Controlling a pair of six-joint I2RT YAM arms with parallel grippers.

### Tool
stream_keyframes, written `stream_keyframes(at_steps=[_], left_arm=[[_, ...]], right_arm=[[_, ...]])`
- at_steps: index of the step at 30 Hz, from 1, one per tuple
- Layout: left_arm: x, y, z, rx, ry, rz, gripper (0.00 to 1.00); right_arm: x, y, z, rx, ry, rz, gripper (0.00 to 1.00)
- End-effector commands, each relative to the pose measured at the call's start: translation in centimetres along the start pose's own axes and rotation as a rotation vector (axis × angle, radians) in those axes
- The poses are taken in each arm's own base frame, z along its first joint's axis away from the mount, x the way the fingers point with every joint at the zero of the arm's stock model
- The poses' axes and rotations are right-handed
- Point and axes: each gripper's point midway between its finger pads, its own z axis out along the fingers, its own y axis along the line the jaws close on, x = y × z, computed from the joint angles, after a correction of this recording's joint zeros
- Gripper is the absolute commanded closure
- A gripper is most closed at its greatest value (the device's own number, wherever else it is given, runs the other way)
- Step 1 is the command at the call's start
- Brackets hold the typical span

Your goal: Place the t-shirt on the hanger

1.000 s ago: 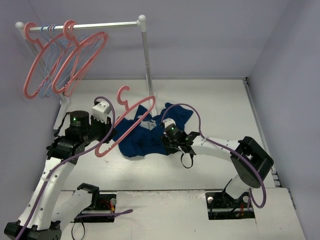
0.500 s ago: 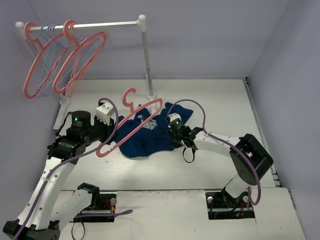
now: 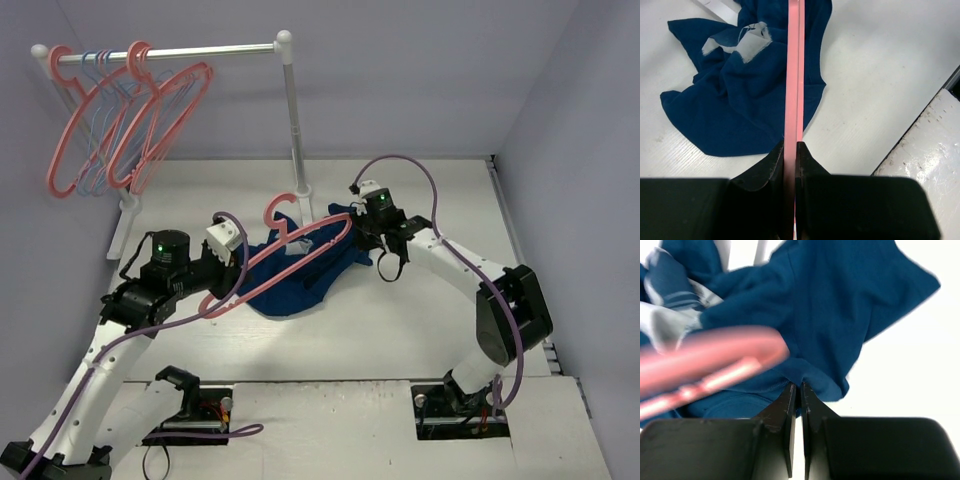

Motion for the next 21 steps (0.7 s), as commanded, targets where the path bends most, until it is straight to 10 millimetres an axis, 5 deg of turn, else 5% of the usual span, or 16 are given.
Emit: stream_keyframes(at_steps=[1,7,21], left_arm=[[-2.0,0.2,0.4,-0.012,-0.076,0.073,1.0],[-2.2,1.1,-0.9,-0.097,-0.112,0.079,1.0],[0.1,-0.4,-0.1,-0.017,-0.073,0.076,1.0]], right_arm=[[-2.1,0.6,-0.2,-0.053,-0.014,-0.019,0.97],[0.5,0.3,1.1,-0.046,0.063,0.0,1.0],[-2.1,-0.5,1.3,-0.044,0.032,-0.01,1.0]])
